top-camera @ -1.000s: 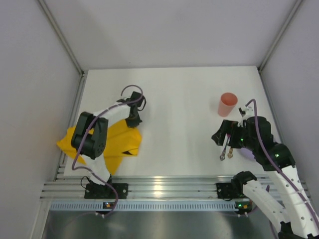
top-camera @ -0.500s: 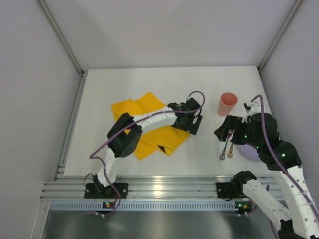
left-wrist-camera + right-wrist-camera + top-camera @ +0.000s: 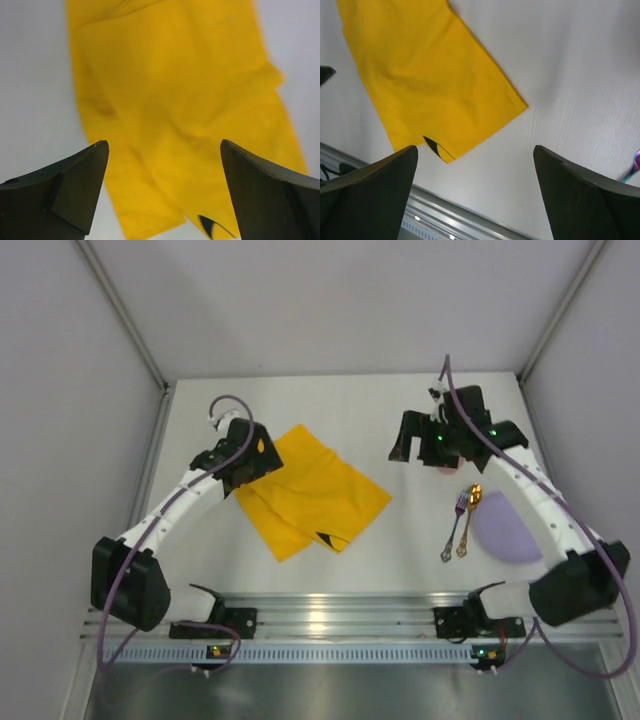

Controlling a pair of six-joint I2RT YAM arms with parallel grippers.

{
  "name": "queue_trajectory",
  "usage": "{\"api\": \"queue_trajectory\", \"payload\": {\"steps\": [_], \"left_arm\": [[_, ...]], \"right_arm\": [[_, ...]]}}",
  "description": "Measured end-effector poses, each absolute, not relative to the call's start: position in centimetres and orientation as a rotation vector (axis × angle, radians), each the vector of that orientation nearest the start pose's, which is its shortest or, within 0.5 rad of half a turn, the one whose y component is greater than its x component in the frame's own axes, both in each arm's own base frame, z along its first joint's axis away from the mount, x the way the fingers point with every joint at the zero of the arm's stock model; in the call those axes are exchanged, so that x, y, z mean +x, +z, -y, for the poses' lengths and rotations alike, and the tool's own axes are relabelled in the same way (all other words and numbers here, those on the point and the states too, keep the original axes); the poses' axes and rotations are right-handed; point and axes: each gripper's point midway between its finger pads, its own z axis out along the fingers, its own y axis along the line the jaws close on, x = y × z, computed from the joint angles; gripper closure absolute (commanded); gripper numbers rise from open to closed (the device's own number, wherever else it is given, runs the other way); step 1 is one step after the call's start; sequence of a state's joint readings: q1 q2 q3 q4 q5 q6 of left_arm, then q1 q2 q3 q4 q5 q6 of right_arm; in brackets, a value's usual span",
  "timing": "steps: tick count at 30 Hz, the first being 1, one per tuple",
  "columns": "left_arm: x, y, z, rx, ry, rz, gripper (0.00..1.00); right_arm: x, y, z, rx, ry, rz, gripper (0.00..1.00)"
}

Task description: Set the dinner table for one person

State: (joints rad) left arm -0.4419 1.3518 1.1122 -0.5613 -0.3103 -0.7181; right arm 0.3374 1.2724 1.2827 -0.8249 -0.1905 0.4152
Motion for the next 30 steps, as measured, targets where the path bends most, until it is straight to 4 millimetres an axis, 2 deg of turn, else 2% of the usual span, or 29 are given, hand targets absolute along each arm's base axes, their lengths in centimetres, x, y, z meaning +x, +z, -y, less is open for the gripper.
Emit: {"api": "queue_trajectory", "payload": {"steps": [1,2,5,7,10,13,16,20,24,29,30], "left_arm": [[33.6,14.7,10.6,-0.539,-0.148,-2.326,0.01],[32.6,12.8,9.2,-0.579,-0.100,-2.368,0.02],[30.1,9.4,7.3,-0.623,-0.030,-2.473,0.02],[29.7,8.9,6.6,-0.649,-0.022,-2.491,0.03],[30.2,8.8,5.0,-0.716,-0.035,-2.476,0.14],[30.2,7.9,3.1,-0.781,-0.026,-2.476,0.19],[30.1,6.3,2.0,-0.815,-0.014,-2.504,0.19],[30.4,4.1,2.0,-0.823,-0.032,-2.558,0.23],[30.7,2.2,2.5,-0.818,-0.058,-2.607,0.27],[32.6,2.3,3.0,-0.792,-0.104,-2.600,0.34],[32.9,2.3,3.1,-0.788,-0.112,-2.596,0.36]], "right_arm": [[30.5,22.2,-16.2,-0.005,0.586,-2.463,0.00],[32.3,21.7,-17.3,-0.014,0.609,-2.481,0.00],[36.7,21.0,-20.3,-0.046,0.709,-2.492,0.00],[39.6,20.5,-22.7,-0.066,0.802,-2.493,0.00],[43.9,19.1,-26.3,-0.091,0.921,-2.475,0.00],[46.7,16.9,-29.3,-0.112,0.993,-2.478,0.00],[48.1,14.9,-31.9,-0.112,1.042,-2.496,0.00],[48.6,12.1,-34.0,-0.107,1.060,-2.532,0.00],[48.4,9.4,-34.5,-0.085,1.044,-2.584,0.00],[48.6,5.8,-34.6,-0.053,1.008,-2.643,0.00],[48.6,5.8,-35.0,-0.048,1.034,-2.640,0.00]]}}
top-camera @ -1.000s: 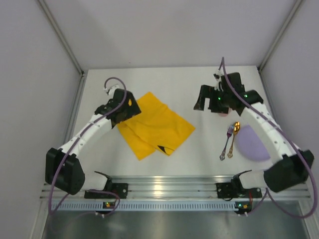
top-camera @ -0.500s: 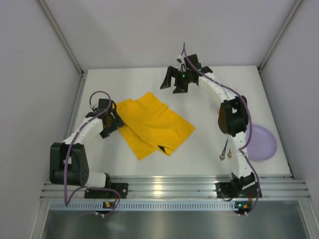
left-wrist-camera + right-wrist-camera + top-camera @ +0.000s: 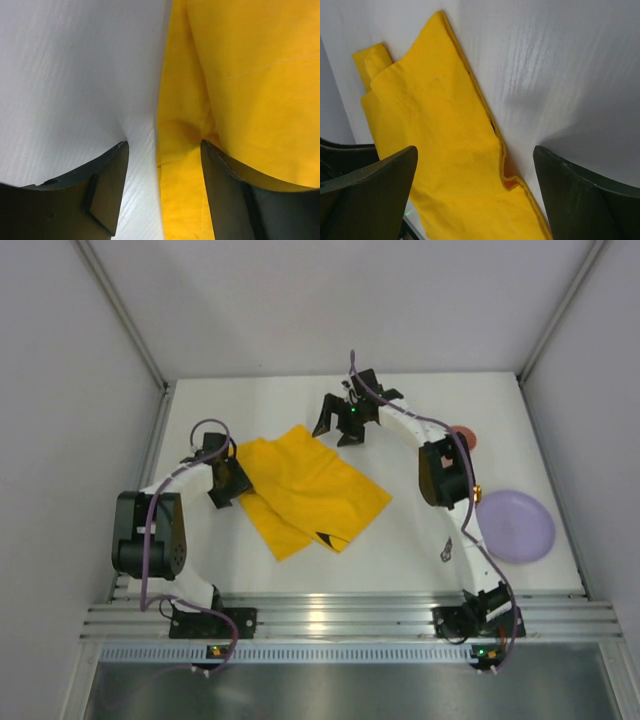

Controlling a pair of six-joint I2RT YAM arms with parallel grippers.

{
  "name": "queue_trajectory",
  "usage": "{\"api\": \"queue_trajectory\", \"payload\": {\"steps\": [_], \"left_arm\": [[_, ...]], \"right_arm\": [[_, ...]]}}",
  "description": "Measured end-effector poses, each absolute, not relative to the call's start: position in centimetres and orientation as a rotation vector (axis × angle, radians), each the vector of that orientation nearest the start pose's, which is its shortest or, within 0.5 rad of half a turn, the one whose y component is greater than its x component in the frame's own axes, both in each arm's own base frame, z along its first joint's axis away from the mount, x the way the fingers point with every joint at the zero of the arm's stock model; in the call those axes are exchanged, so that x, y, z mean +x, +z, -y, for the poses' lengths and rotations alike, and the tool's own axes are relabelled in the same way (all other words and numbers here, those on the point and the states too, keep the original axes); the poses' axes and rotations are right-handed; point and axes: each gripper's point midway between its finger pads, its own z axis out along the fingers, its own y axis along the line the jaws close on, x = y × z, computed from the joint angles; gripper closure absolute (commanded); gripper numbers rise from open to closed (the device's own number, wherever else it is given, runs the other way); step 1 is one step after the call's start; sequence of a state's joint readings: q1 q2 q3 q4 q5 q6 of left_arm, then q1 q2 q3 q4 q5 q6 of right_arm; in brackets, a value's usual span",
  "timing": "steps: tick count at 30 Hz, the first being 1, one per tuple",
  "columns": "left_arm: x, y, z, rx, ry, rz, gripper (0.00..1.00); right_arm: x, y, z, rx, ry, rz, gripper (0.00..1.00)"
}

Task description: Set the dinner table for one person

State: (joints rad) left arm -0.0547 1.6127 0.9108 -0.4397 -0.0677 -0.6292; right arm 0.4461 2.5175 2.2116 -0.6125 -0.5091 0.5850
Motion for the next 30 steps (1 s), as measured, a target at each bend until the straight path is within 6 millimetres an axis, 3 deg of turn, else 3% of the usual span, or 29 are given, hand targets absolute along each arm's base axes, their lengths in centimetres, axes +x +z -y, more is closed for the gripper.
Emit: {"api": "queue_trajectory", "payload": {"steps": [5,8,11,12,13,15,17,18,25,27,30], "left_arm": [[34.2,2.3,3.4,-0.774,-0.152,-2.573,0.49],[34.9,2.2,3.8,-0.762,-0.184,-2.563,0.61],[35.8,2.1,4.3,-0.750,-0.226,-2.562,0.76],[36.2,2.1,4.4,-0.745,-0.243,-2.561,0.80],[36.5,2.0,4.6,-0.737,-0.257,-2.562,0.90],[37.1,2.0,5.0,-0.721,-0.286,-2.564,0.98],[37.6,2.1,5.3,-0.702,-0.306,-2.566,1.00],[37.8,2.1,5.4,-0.695,-0.315,-2.568,1.00],[38.7,2.3,5.6,-0.620,-0.309,-2.605,1.00],[38.6,2.3,5.1,-0.584,-0.262,-2.630,1.00],[38.5,2.3,4.2,-0.538,-0.175,-2.660,1.00]], "right_arm": [[48.5,5.8,-36.5,-0.071,1.045,-2.627,0.00],[47.9,5.8,-37.9,-0.098,1.071,-2.621,0.08],[47.0,5.5,-39.2,-0.126,1.096,-2.629,0.31],[46.7,5.2,-39.5,-0.133,1.102,-2.638,0.48],[46.4,4.9,-39.8,-0.143,1.107,-2.643,0.56],[45.9,4.4,-40.1,-0.149,1.106,-2.660,0.74],[45.4,3.5,-40.1,-0.144,1.104,-2.688,0.86],[45.2,3.3,-40.1,-0.138,1.110,-2.697,0.98],[45.7,2.7,-38.4,-0.090,1.108,-2.714,1.00],[45.9,2.8,-36.9,-0.055,1.062,-2.727,1.00],[47.2,3.0,-32.6,0.037,0.903,-2.738,1.00]]}}
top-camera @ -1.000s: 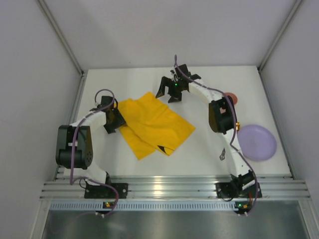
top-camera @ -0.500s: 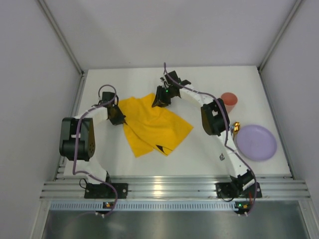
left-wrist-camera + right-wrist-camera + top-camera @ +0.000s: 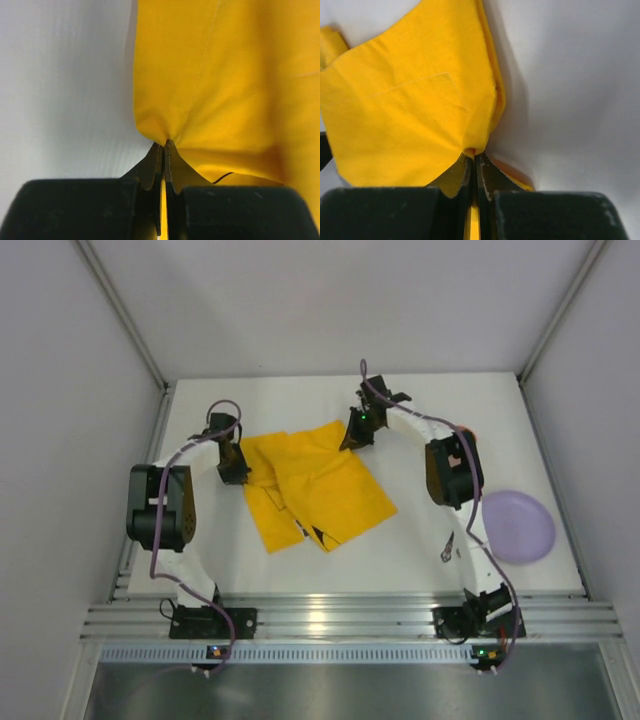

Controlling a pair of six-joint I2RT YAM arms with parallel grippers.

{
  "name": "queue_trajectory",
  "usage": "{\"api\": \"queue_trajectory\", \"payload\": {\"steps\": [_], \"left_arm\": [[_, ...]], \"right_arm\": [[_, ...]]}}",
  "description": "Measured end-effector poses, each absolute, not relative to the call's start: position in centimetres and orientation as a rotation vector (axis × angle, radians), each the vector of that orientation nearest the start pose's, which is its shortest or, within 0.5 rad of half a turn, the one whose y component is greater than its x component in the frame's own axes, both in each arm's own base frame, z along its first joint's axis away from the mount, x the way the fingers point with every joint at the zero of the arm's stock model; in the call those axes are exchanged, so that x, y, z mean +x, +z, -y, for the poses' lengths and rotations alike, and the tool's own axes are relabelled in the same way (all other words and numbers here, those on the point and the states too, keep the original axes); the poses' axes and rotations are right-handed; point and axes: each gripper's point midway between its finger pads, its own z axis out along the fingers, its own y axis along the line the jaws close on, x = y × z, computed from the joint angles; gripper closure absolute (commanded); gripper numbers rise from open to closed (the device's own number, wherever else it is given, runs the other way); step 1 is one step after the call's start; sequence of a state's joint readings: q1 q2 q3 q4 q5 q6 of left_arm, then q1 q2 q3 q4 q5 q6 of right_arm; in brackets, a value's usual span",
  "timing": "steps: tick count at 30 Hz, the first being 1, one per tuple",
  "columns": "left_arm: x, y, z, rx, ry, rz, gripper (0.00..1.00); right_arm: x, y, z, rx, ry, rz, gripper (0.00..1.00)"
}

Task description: Set the dinner table for one person

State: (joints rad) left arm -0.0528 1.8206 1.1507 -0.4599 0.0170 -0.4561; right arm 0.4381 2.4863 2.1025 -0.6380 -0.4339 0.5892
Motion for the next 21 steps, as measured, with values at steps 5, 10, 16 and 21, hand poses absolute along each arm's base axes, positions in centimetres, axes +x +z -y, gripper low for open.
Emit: {"api": "queue_trajectory", "payload": {"steps": [5,10,16,21], "left_arm": [[38.8,2.4,2.6,-0.469,-0.040,-2.692,1.00],[39.6,2.7,1.6,-0.408,0.039,-2.712,1.00],[41.2,3.4,0.0,-0.326,0.169,-2.708,0.66],[42.0,4.3,-0.2,-0.325,0.184,-2.691,0.13]], "right_arm": [[50.3,4.9,-24.3,0.185,0.659,-2.698,1.00],[51.8,7.3,-17.8,0.265,0.440,-2.647,1.00],[50.5,7.3,-14.9,0.277,0.210,-2.674,1.00],[48.9,6.2,-13.3,0.285,0.120,-2.733,0.26]]}}
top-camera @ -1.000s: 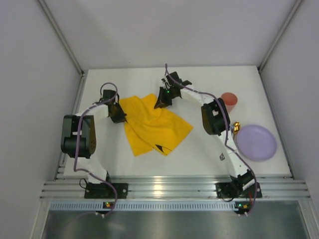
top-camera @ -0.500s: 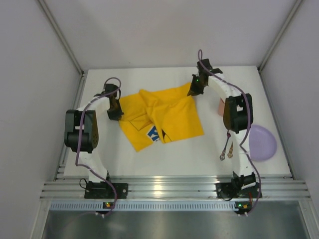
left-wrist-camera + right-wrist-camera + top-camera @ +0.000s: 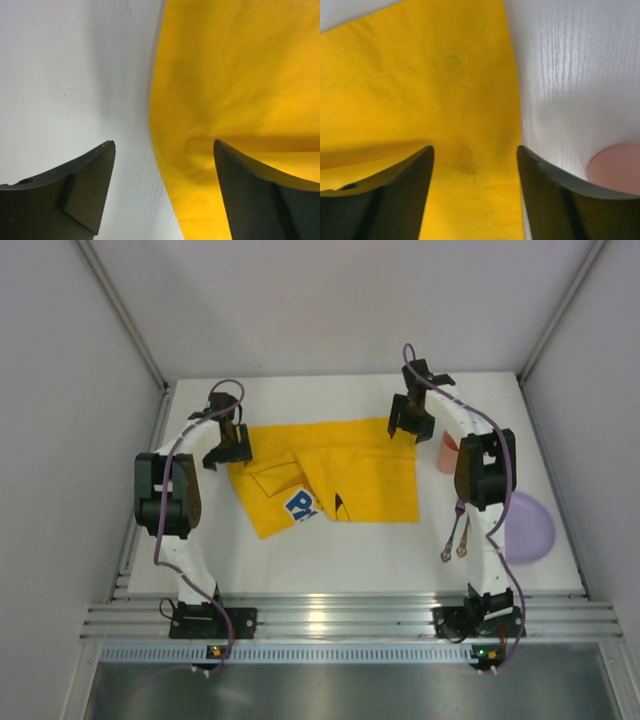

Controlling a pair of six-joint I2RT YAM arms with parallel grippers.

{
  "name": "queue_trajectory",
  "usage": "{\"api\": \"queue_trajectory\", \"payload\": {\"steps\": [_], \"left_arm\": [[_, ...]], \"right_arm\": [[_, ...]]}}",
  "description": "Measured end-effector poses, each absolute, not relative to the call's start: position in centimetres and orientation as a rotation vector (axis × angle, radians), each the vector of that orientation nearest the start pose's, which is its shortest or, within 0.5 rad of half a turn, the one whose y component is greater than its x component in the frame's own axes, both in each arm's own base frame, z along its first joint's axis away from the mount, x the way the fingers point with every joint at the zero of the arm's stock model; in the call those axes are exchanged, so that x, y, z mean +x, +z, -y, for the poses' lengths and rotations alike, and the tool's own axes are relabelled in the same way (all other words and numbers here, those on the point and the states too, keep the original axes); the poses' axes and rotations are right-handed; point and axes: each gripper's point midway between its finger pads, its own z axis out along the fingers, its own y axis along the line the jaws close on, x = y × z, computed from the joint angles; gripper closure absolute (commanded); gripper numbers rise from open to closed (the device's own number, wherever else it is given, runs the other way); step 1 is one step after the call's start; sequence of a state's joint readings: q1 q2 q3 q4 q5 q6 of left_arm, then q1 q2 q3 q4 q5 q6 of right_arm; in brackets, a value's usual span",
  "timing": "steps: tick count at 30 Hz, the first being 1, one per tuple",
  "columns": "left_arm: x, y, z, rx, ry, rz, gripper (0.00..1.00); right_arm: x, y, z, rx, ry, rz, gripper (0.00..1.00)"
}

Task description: Set the dinner table for one person

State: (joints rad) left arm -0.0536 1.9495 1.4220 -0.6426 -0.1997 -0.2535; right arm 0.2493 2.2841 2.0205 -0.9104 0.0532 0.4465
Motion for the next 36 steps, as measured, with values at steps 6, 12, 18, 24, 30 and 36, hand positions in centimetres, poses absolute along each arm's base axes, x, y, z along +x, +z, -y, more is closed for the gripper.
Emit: {"api": "queue_trajectory", "payload": {"steps": [6,12,18,24,30,36], "left_arm": [[42.7,6.3,1.3,-0.354,0.108,-2.646,0.15],[40.7,11.1,5.4,-0.313,-0.020,-2.561,0.26],[34.0,7.5,11.1,-0.203,-0.088,-2.690,0.34],[26.8,1.7,11.0,-0.277,-0.065,-2.893,0.38],[26.8,1.5,11.0,-0.310,-0.063,-2.868,0.53],[27.0,1.4,11.2,-0.315,-0.071,-2.861,1.00]], "right_arm": [[48.7,6.8,-13.1,0.264,0.112,-2.733,0.10],[48.2,12.0,-15.1,0.232,0.179,-2.638,0.09],[42.4,16.8,-18.7,0.122,0.266,-2.591,0.09],[35.9,12.2,-17.2,0.109,0.229,-2.736,0.09],[30.8,6.4,-15.0,0.129,0.140,-2.909,0.10],[30.4,5.2,-15.1,0.127,0.159,-2.910,0.10]]}}
